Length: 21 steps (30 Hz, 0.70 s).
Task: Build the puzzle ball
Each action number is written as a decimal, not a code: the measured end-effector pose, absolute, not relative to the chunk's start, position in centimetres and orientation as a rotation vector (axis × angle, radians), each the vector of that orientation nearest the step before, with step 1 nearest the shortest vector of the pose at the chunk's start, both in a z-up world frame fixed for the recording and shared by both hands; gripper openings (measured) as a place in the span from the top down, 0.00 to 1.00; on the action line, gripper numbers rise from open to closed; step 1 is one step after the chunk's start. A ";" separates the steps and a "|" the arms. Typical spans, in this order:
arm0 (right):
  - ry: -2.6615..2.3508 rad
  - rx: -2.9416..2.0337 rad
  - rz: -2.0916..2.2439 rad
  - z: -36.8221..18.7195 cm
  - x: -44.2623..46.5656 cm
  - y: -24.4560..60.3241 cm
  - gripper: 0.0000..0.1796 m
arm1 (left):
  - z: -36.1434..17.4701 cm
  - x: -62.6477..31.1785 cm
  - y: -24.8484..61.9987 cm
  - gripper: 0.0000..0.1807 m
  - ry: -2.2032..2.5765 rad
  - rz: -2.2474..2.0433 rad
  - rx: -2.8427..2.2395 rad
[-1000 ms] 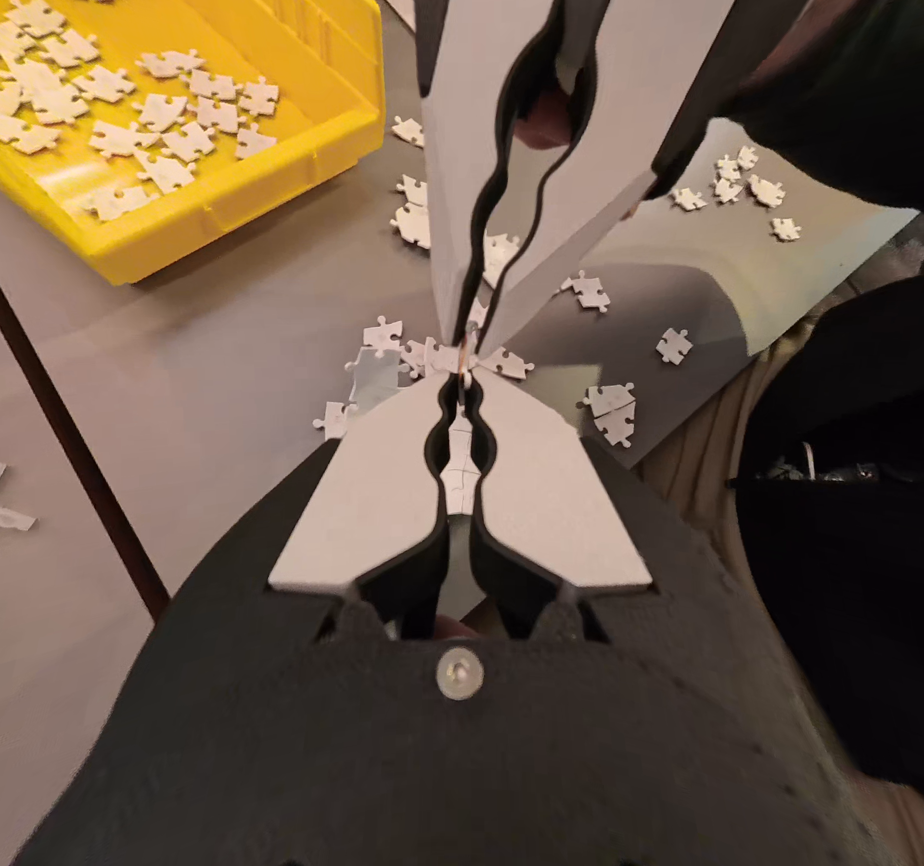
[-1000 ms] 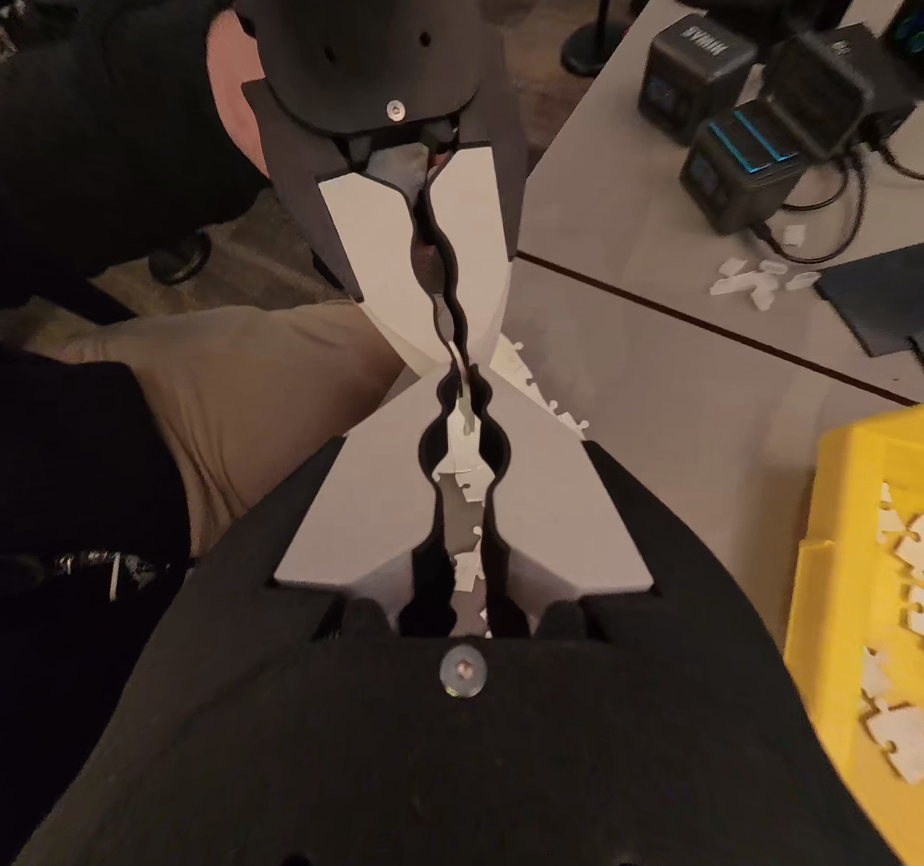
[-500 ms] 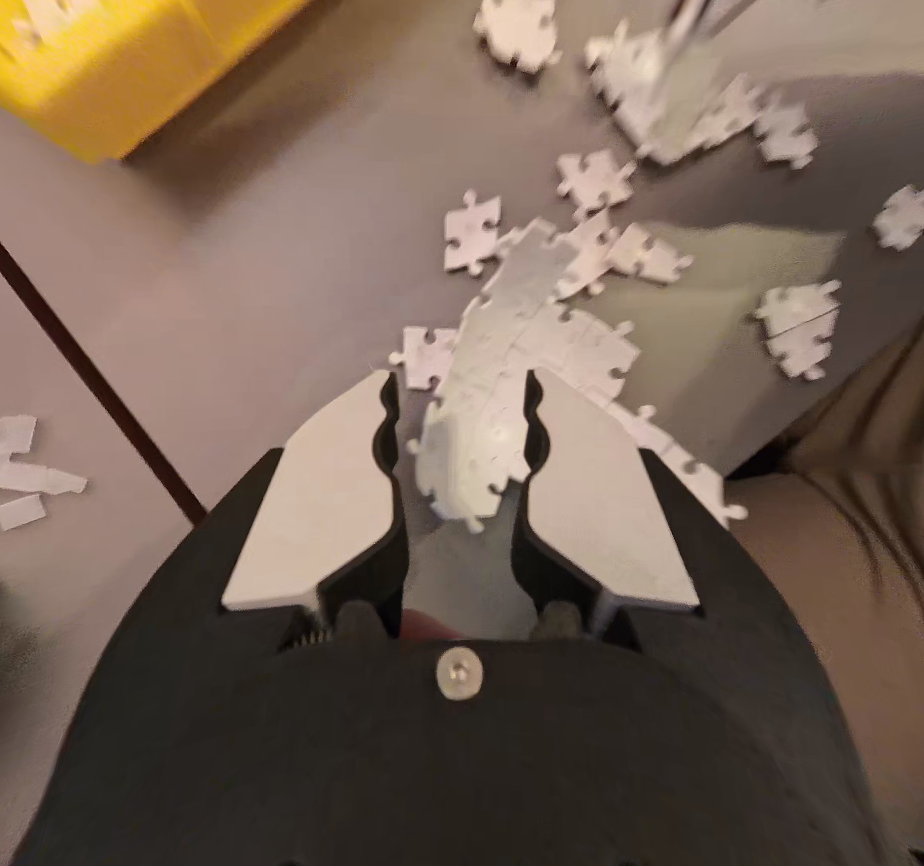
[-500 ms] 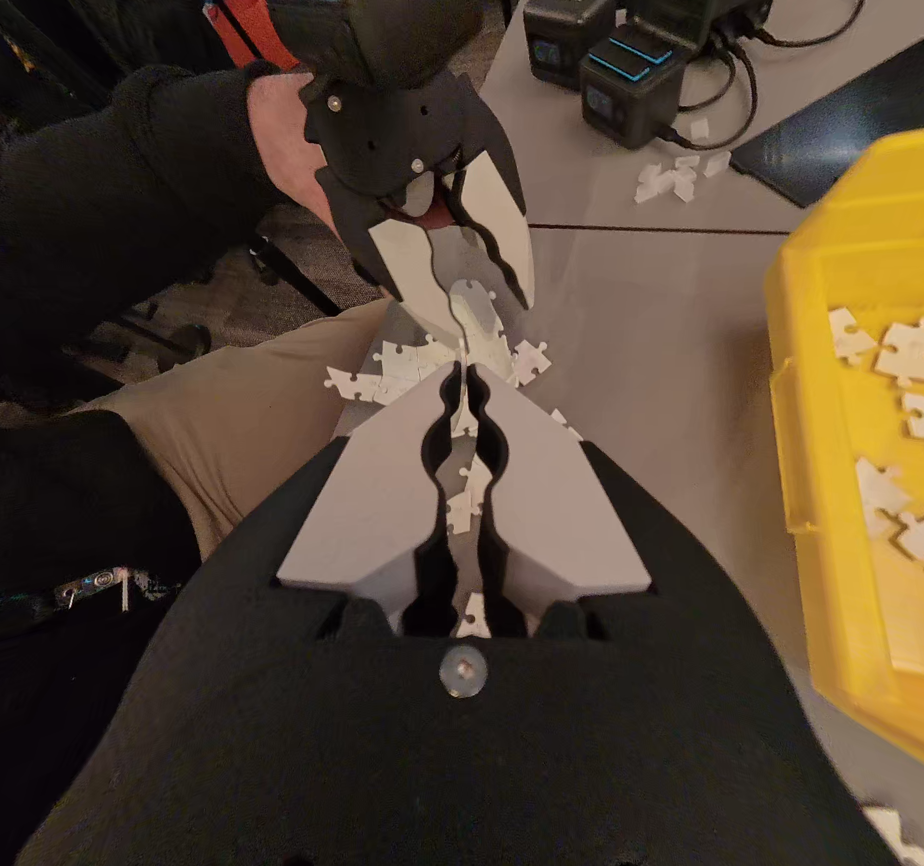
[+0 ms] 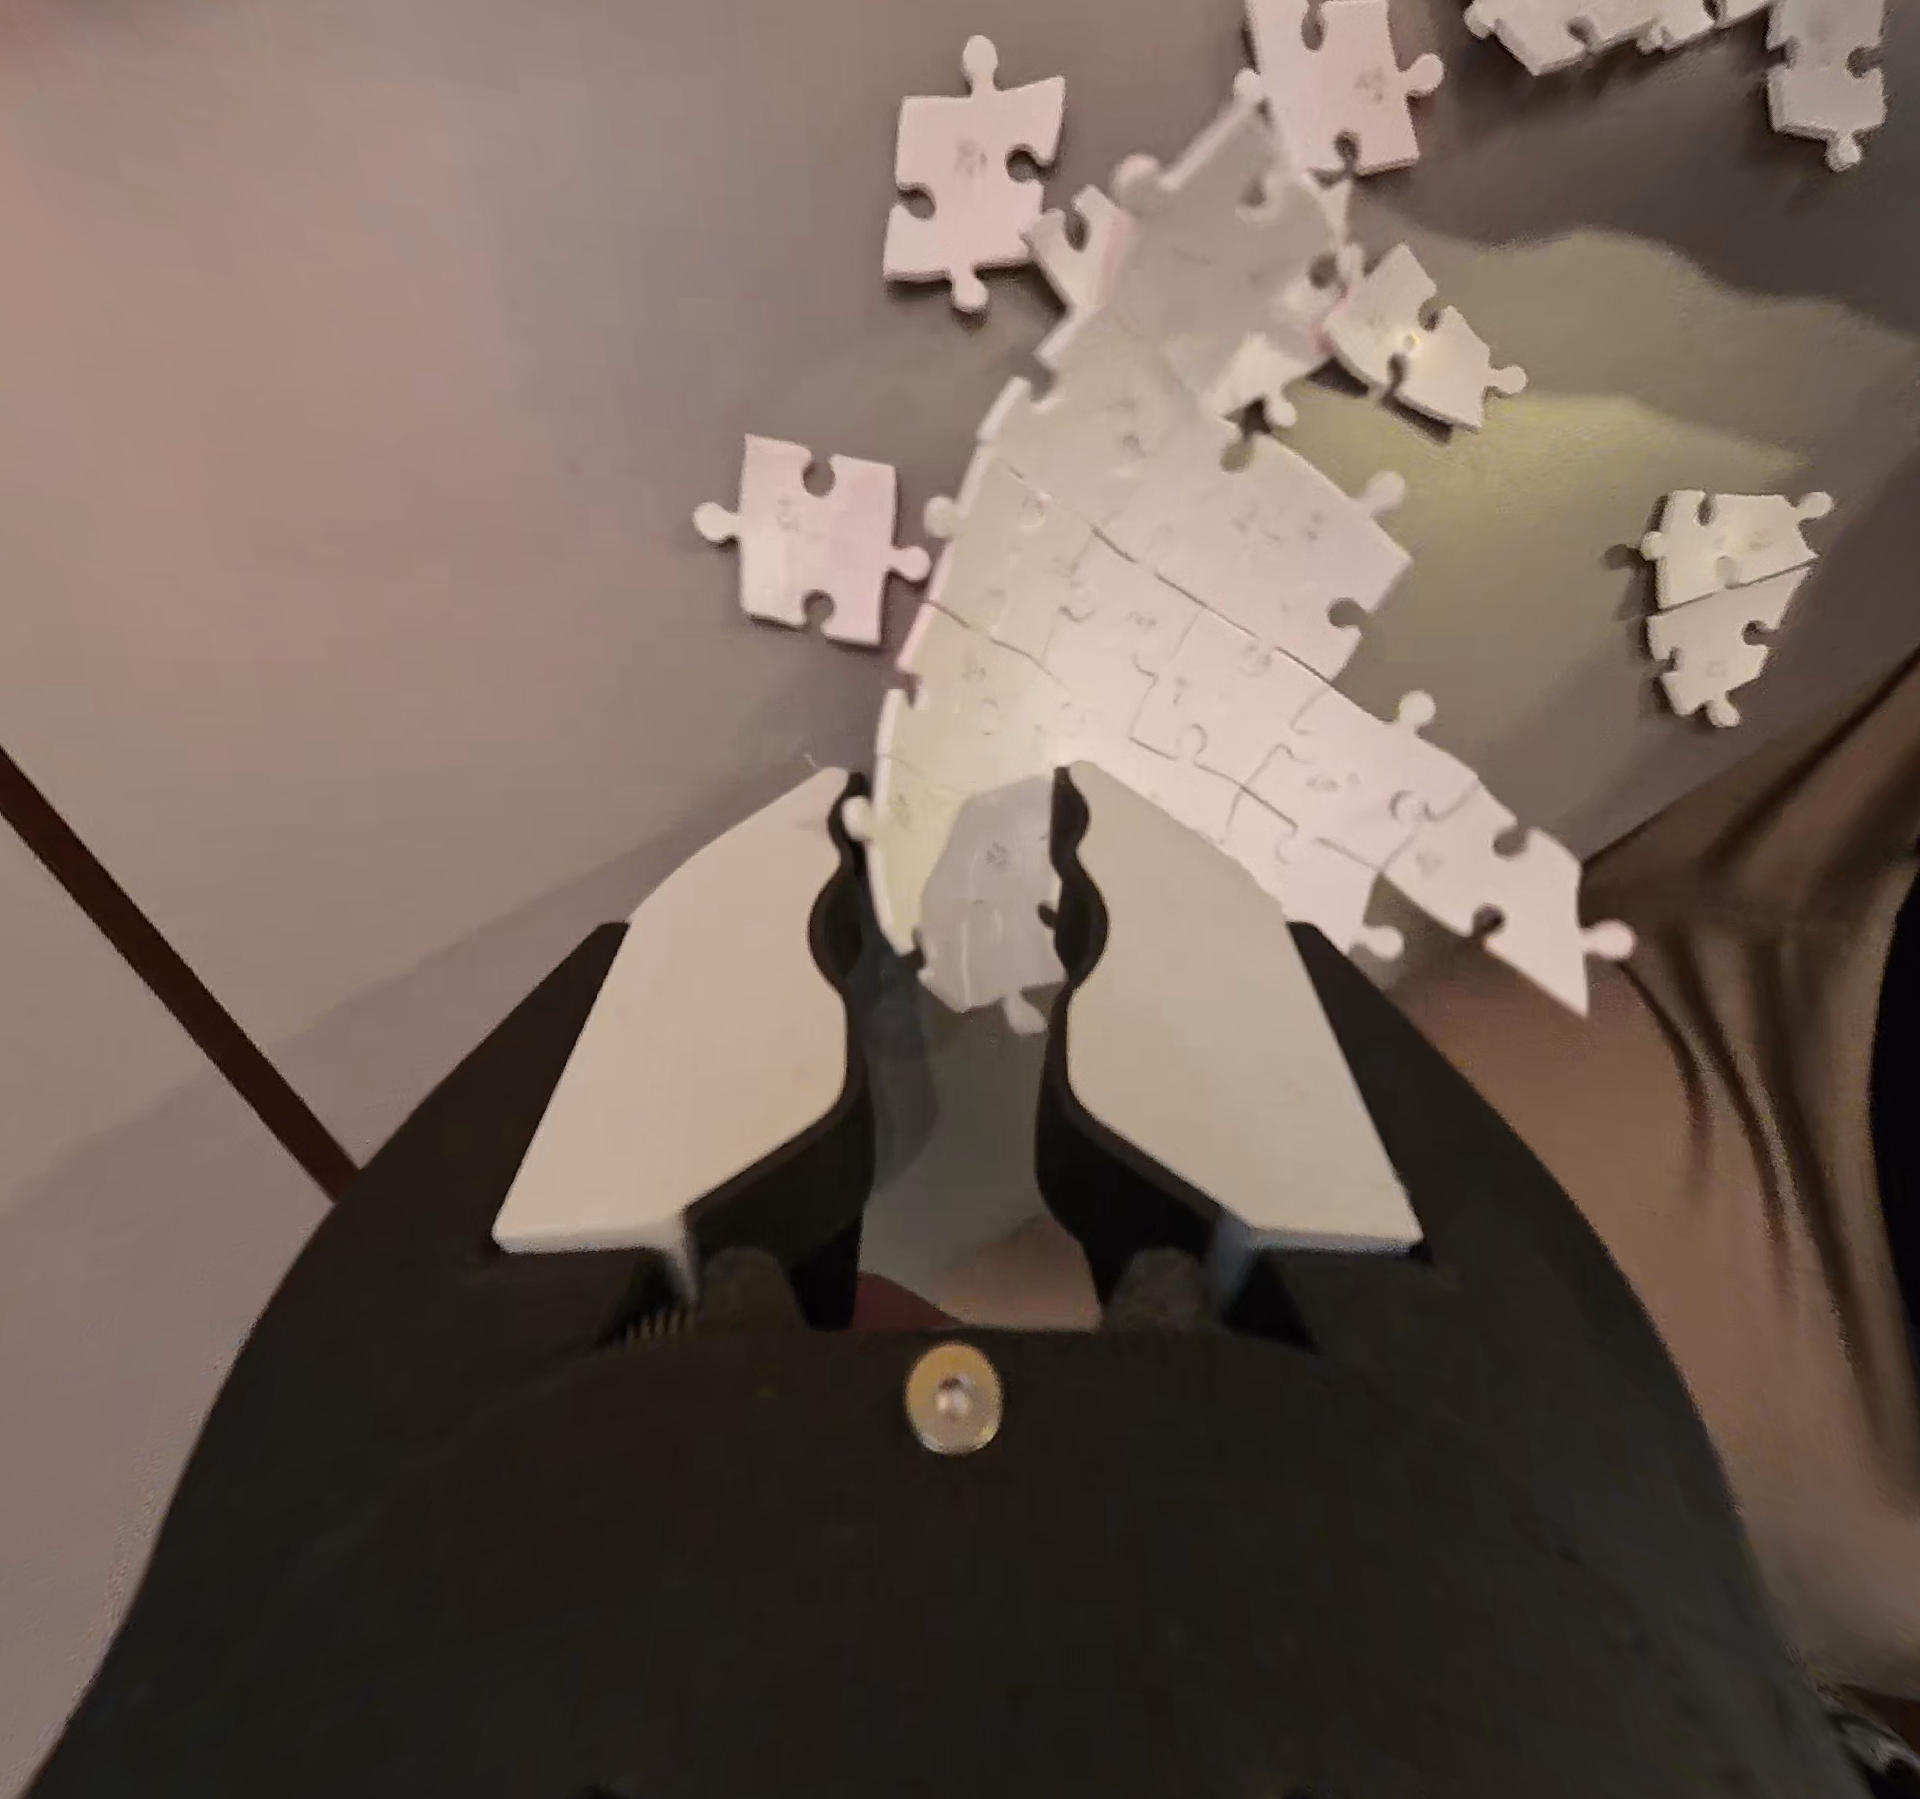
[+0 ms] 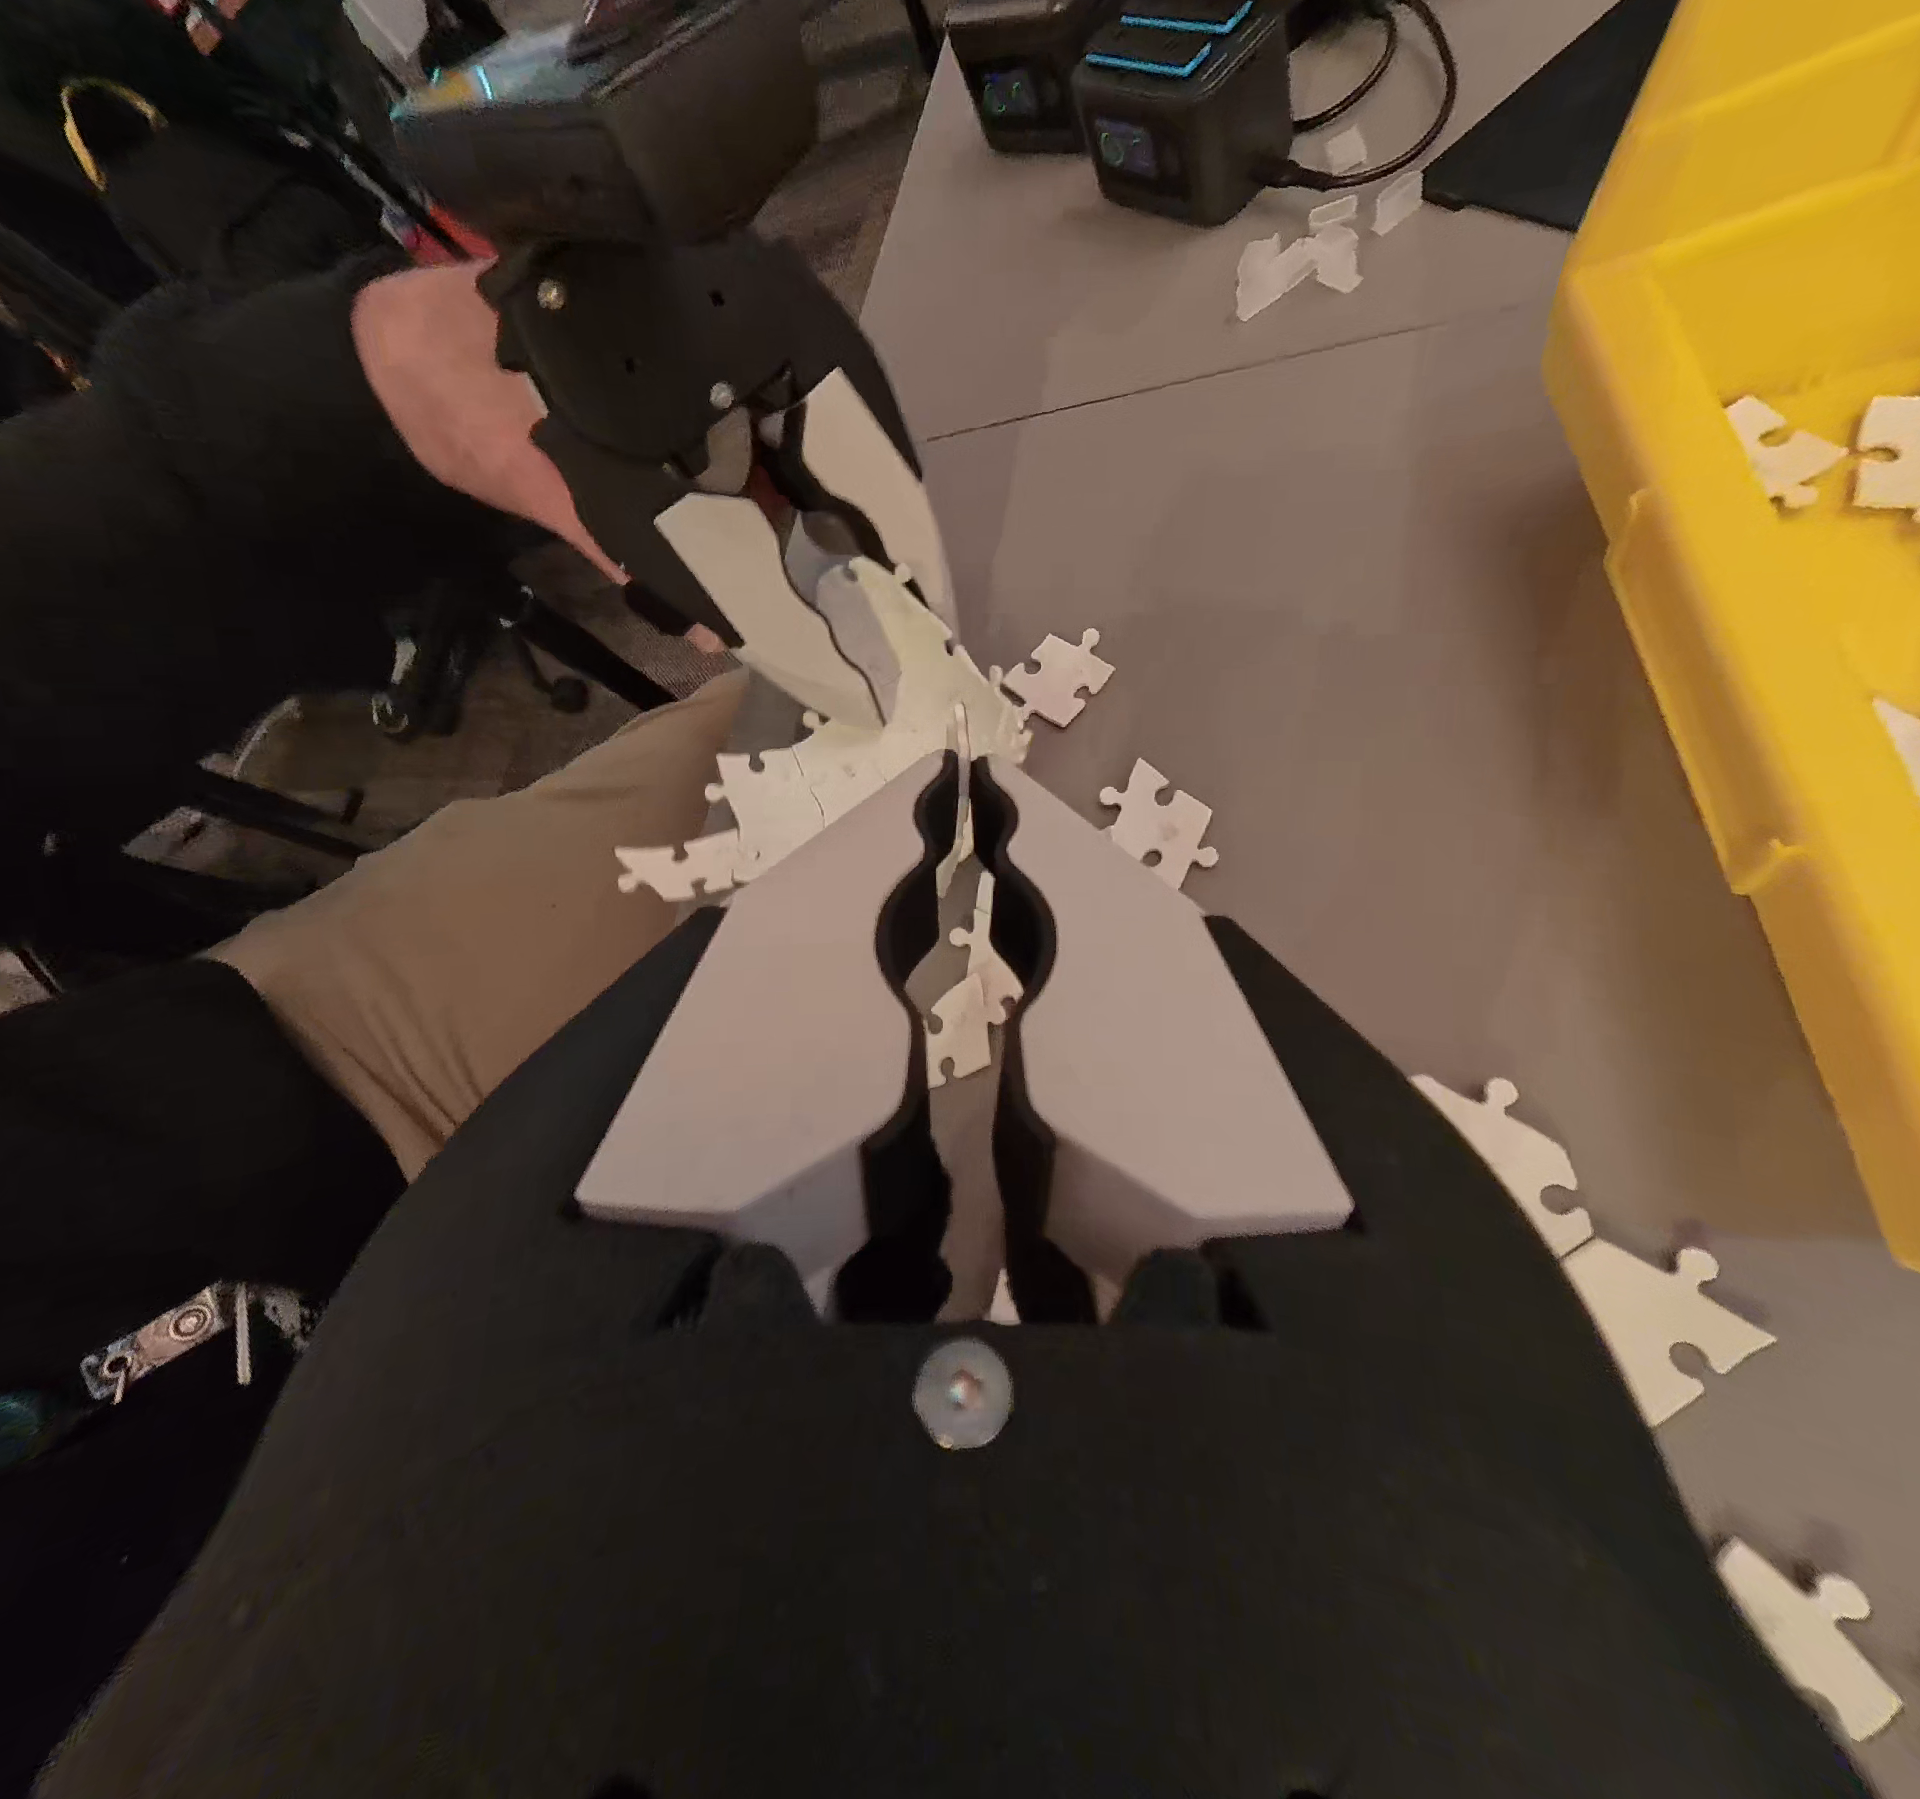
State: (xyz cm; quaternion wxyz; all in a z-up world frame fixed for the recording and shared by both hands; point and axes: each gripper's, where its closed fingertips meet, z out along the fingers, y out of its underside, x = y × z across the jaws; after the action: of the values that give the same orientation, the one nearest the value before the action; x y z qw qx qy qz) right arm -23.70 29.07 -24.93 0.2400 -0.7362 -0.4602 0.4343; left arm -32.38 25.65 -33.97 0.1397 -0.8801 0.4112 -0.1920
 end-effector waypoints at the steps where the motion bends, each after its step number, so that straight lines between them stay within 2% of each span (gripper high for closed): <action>1: -1.237 -2.018 1.200 -24.9 -23.6 29.1 1.00 | -34.0 -32.4 25.2 0.81 1.167 -0.552 -2.552; 5: -1.193 -2.018 1.228 -25.1 -23.5 28.8 1.00 | -33.8 -32.3 23.2 0.82 1.061 -0.596 -2.576; 11: -1.137 -2.039 1.301 -26.2 -24.4 28.2 1.00 | -33.0 -32.5 20.1 0.74 0.926 -0.725 -2.610; 14: -1.132 -2.041 1.334 -26.6 -25.3 28.2 1.00 | -31.5 -33.4 21.1 0.67 0.825 -0.732 -2.561; 21: -1.180 -2.089 1.338 -27.8 -27.5 28.8 1.00 | -30.6 -33.0 25.3 0.69 0.643 -0.839 -2.404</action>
State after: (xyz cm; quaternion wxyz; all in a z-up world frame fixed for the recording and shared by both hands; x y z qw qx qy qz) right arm -27.47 28.78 -27.77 0.1959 -0.7458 -0.4212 0.4775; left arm -32.97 25.29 -30.59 0.2550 -0.8852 0.2368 -0.3088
